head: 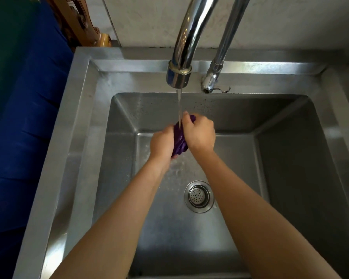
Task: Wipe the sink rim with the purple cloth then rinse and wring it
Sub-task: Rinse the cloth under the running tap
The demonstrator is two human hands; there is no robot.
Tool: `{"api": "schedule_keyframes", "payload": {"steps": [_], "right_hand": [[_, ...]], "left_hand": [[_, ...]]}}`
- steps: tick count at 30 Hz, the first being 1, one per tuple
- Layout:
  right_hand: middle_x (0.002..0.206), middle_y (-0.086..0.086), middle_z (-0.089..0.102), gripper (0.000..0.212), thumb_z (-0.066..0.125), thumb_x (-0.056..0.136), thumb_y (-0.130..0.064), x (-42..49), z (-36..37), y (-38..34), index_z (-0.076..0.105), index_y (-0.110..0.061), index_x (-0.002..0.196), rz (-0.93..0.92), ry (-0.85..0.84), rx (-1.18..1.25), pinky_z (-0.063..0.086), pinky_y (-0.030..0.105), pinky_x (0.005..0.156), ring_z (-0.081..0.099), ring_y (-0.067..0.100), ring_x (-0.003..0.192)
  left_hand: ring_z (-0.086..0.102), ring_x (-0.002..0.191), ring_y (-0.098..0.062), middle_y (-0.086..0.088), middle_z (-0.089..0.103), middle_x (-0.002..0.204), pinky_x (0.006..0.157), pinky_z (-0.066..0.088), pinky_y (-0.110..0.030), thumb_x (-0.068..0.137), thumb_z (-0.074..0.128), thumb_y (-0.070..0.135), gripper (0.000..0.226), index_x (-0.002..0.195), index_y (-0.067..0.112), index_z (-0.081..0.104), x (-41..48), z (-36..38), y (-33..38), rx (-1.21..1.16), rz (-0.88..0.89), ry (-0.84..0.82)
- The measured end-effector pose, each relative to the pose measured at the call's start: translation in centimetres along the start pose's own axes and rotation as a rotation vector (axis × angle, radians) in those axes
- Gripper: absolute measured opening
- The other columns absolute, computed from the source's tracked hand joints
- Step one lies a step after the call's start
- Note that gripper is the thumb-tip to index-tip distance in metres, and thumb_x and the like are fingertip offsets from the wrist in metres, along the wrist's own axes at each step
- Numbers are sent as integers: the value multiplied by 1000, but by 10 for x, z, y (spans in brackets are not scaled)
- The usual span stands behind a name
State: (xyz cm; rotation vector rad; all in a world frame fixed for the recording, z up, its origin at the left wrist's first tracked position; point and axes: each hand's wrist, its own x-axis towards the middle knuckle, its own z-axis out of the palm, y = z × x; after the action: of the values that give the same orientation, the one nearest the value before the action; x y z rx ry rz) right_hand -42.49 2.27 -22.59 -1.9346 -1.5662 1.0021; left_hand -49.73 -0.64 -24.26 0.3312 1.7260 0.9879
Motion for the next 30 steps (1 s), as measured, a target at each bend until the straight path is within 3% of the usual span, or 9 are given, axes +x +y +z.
{"api": "schedule_keyframes", "payload": {"steps": [3, 7, 9, 13, 16, 19, 23, 26, 30], "right_hand": [[75, 6, 61, 40, 37, 94, -48, -1, -3, 9, 57, -19, 74, 132, -134, 266, 51, 33, 60, 62, 25, 72], [87, 8, 64, 23, 42, 95, -37, -20, -7, 14, 55, -20, 101, 75, -259, 334, 52, 27, 52, 62, 21, 71], [94, 11, 64, 22, 49, 91, -39, -34, -3, 9, 53, -18, 96, -90, -224, 204, 50, 34, 70, 60, 26, 84], [86, 8, 66, 43, 46, 85, -61, -42, -5, -12, 45, -19, 82, -125, -7, -74, 37, 32, 64, 58, 30, 81], [87, 12, 68, 36, 42, 91, -50, -31, -10, -20, 52, -19, 78, -76, 52, -163, 35, 31, 64, 61, 35, 86], [81, 13, 65, 38, 44, 90, -38, -20, -11, -15, 47, -15, 60, 11, -16, -115, 36, 30, 64, 56, 33, 76], [65, 8, 57, 32, 59, 80, -33, -4, -13, -4, 49, -15, 55, 283, -173, 304, 45, 36, 60, 60, 34, 68], [68, 7, 58, 44, 50, 87, -52, 1, -21, -1, 55, -9, 76, 324, -270, 390, 41, 27, 50, 55, 22, 58], [112, 16, 61, 75, 28, 87, -65, 4, -26, 5, 51, -5, 126, 309, -302, 432, 48, 30, 64, 58, 26, 95]], "left_hand": [[60, 58, -22, -2, 60, 63, 44, 44, -23, 91, 50, 38, 34, 64, 18, 58, 5, -6, 4, -24, 152, 78], [58, 60, -16, -2, 61, 76, 45, 45, -21, 91, 48, 40, 26, 78, 19, 57, 11, -9, 10, -117, -32, 37], [59, 58, -14, -2, 61, 71, 54, 47, -24, 88, 51, 44, 31, 73, 18, 58, 12, -9, 11, -192, -88, -18], [55, 40, -7, 4, 55, 44, 45, 44, -17, 97, 39, 34, 47, 56, 18, 55, 3, -2, 7, -297, -41, -215], [46, 32, -7, 5, 47, 36, 34, 33, -14, 95, 41, 25, 54, 43, 19, 53, -2, 3, 6, -257, -27, -209], [39, 28, -19, 0, 38, 28, 34, 29, -19, 87, 46, 29, 60, 28, 15, 45, 0, 3, 3, -2, 42, -60], [48, 50, -26, -6, 46, 45, 53, 39, -33, 91, 47, 39, 53, 45, 13, 46, -9, 2, 8, 322, 337, 146], [60, 63, -24, -4, 60, 60, 61, 48, -34, 89, 52, 44, 41, 59, 17, 57, -12, 1, 8, 247, 415, 156], [61, 82, -14, 0, 64, 89, 66, 48, -23, 78, 69, 40, 32, 94, 16, 58, -2, -3, 6, -141, 229, 128]]}}
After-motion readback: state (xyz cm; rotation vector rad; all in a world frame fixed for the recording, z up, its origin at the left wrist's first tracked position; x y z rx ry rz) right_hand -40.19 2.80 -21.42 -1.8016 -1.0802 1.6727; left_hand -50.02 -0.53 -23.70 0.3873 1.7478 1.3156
